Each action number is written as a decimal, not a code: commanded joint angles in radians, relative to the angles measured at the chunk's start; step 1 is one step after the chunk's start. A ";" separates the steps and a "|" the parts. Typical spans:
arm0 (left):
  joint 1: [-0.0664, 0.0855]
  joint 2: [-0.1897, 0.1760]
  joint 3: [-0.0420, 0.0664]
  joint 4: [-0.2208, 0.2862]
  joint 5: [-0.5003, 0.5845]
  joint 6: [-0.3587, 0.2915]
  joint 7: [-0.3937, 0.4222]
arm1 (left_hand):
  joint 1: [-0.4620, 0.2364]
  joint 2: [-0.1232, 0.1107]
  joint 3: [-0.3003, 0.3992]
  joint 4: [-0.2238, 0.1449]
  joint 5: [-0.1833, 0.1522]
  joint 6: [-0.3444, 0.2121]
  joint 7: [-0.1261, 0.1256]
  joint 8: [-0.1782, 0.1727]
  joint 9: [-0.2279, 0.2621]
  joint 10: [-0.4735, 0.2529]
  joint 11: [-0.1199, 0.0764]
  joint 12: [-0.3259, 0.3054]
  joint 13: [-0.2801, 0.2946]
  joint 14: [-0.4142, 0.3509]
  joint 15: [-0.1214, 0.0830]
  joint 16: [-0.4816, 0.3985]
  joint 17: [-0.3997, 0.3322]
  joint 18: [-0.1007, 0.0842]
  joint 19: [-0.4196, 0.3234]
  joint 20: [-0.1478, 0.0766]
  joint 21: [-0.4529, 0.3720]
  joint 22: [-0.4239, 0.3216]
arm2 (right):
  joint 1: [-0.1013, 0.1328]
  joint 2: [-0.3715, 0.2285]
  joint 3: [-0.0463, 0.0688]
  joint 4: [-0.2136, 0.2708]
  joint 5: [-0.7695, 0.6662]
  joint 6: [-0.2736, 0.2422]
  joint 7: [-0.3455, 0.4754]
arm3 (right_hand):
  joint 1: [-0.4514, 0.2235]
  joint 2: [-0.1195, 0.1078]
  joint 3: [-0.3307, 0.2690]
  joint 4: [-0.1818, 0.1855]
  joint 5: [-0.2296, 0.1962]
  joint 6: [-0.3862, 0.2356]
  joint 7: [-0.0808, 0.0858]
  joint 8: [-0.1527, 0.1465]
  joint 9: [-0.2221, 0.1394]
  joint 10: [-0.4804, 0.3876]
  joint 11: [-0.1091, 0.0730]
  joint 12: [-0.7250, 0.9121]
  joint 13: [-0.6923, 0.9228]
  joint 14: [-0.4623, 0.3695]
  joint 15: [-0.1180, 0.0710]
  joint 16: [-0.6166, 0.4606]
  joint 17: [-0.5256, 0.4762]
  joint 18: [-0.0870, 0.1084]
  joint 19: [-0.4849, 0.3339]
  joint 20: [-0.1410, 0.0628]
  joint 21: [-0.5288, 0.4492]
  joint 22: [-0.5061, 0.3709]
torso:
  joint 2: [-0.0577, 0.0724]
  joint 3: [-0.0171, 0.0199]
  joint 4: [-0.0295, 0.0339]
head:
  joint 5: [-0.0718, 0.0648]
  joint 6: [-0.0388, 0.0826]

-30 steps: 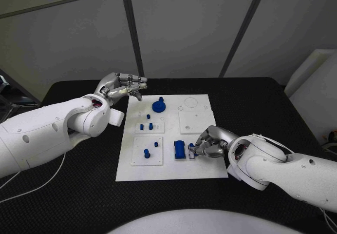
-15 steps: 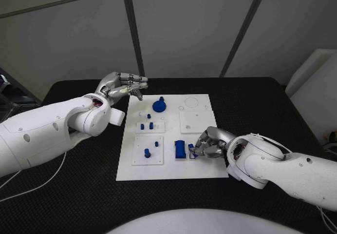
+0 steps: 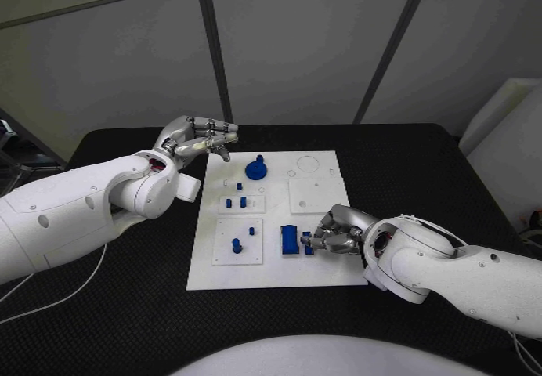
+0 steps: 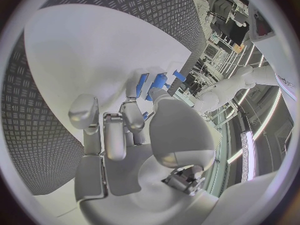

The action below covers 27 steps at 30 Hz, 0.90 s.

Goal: Assemble the parts on the task board

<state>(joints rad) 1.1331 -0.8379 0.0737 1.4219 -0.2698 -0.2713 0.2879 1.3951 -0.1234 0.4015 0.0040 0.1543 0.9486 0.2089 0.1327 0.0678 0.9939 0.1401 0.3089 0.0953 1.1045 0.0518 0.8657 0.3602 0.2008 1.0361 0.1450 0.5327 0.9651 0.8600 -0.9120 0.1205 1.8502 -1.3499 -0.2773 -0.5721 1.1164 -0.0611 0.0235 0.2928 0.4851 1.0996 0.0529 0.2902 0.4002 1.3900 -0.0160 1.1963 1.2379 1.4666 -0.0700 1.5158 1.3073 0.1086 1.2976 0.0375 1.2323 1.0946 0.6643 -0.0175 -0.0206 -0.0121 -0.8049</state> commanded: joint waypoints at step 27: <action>0.001 0.000 0.001 -0.001 0.003 0.013 0.000 | 0.000 0.011 -0.005 0.000 -0.003 -0.007 0.004 0.006 0.000 -0.010 -0.001 0.005 -0.001 -0.006 0.002 -0.004 -0.002 -0.018 0.000 0.004 -0.008 -0.002 | 0.000 0.001 0.000 -0.020 -0.069 0.020 0.029 | 0.241 0.027 0.008 -0.138 -0.330 0.004 -0.008 0.017 0.030 0.012 -0.011 0.012 0.015 0.086 -0.015 0.002 0.172 -0.006 0.001 -0.007 -0.006 -0.001 | -0.001 -0.0008 0.0005 | 0.001 -0.002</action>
<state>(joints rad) 1.1331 -0.8380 0.0737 1.4204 -0.2698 -0.2677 0.2853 1.3951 -0.1234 0.4015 0.0040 0.1542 0.9449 0.2125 0.1327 0.0678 0.9901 0.1364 0.3089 0.0953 1.1045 0.0518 0.8657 0.3593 0.2008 1.0361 0.1450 0.5288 0.9641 0.8606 -0.9110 0.1215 1.8351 -1.3849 -0.2682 -0.5469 1.3454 -0.0362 0.0323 0.1598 0.1594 1.1031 0.0494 0.3017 0.4297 1.3972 -0.0233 1.2045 1.2523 1.4669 -0.0772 1.5158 1.3073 0.1085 1.2976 0.0375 1.2323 1.0938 0.6631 -0.0177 -0.0193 -0.0122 -0.8068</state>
